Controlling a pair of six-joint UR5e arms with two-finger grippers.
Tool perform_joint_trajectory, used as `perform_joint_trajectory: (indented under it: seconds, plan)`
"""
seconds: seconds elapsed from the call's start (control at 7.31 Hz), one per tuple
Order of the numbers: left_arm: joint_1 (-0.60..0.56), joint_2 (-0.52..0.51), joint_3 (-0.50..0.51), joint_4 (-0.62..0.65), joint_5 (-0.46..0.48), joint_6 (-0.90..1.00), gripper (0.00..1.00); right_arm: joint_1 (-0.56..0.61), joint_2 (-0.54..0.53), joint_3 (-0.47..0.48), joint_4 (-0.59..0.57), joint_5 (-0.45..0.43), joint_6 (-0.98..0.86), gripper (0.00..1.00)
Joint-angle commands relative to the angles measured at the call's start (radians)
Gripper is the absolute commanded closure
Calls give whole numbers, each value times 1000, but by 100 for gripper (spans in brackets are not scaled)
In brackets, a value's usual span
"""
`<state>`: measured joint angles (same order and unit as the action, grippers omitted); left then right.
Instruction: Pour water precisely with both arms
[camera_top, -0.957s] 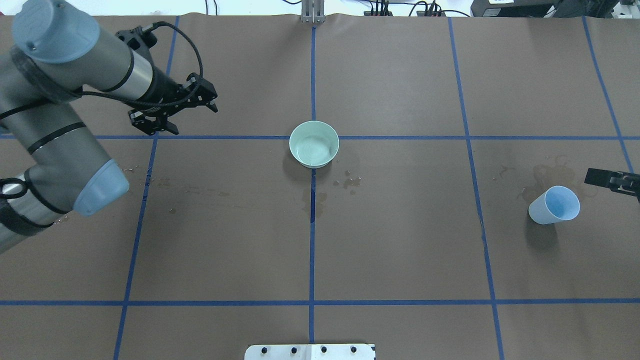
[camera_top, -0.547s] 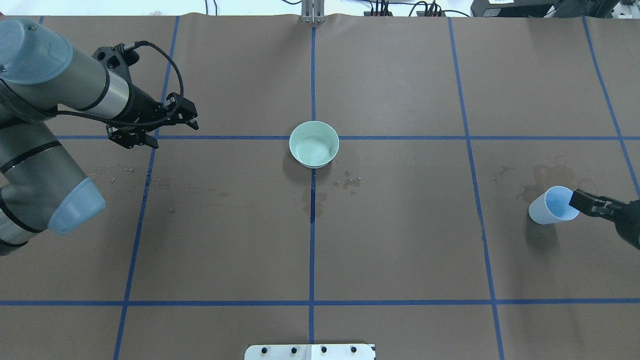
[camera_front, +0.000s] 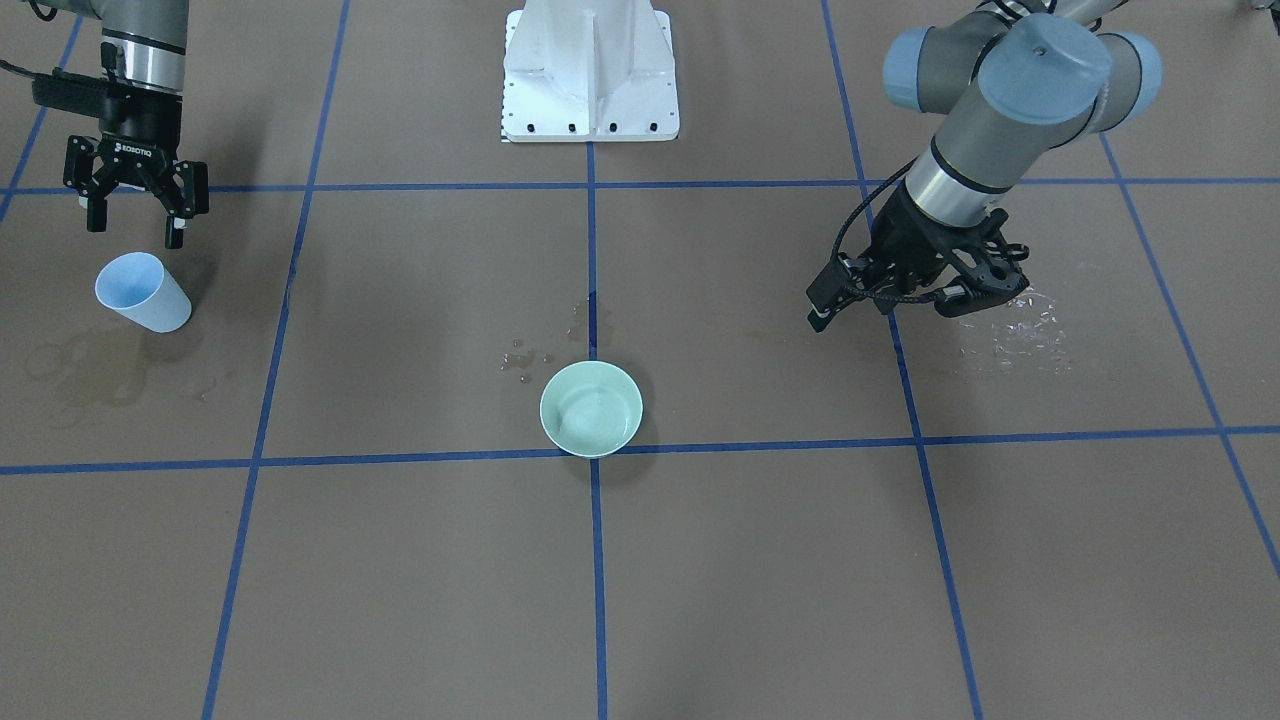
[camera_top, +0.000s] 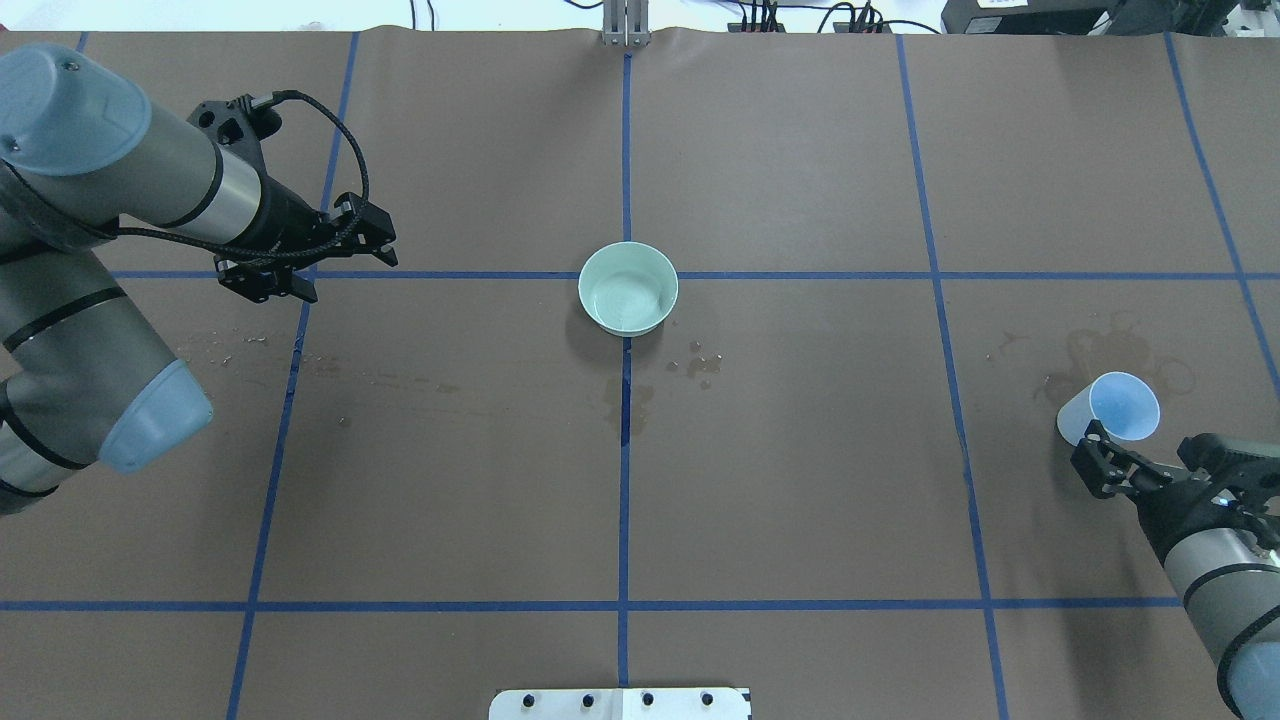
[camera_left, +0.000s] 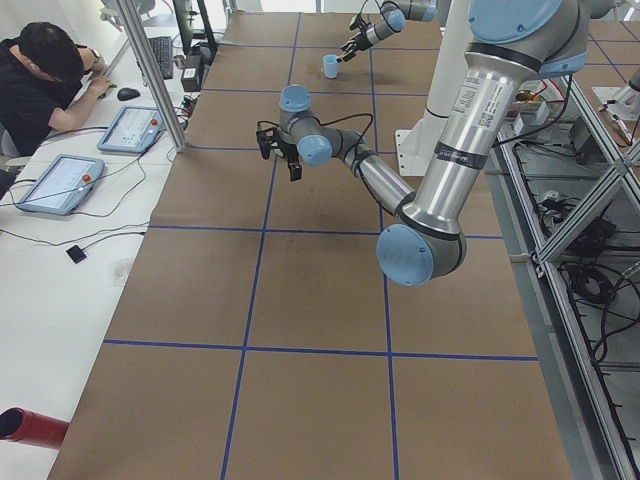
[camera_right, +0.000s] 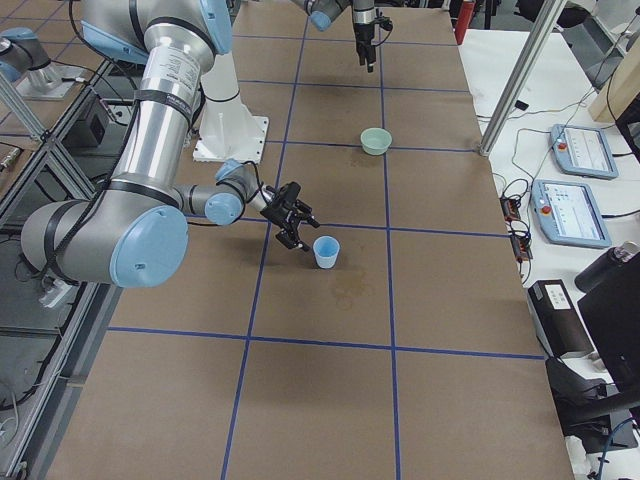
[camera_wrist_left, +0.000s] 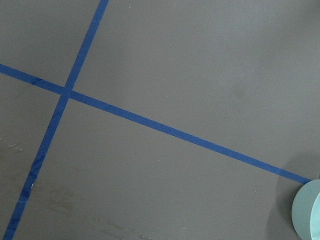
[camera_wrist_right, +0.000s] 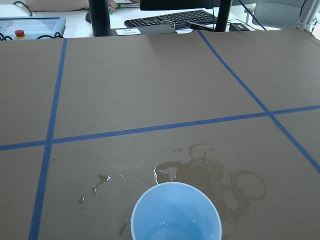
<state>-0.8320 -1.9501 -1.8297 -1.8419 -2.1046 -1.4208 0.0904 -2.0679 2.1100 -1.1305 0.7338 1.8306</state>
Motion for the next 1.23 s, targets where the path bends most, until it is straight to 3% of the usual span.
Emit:
perform_joint_trajectory:
  seconds: [0.0, 0.27, 1.09]
  plan:
    - [1, -3, 1, 0, 0, -3, 0, -47, 5, -62, -3, -103, 54, 1]
    - [1, -6, 0, 0, 0, -6, 0, -54, 47, -142, -3, -161, 64, 1]
    - [5, -4, 10, 0, 0, -6, 0, -52, 112, -226, -3, -189, 62, 1]
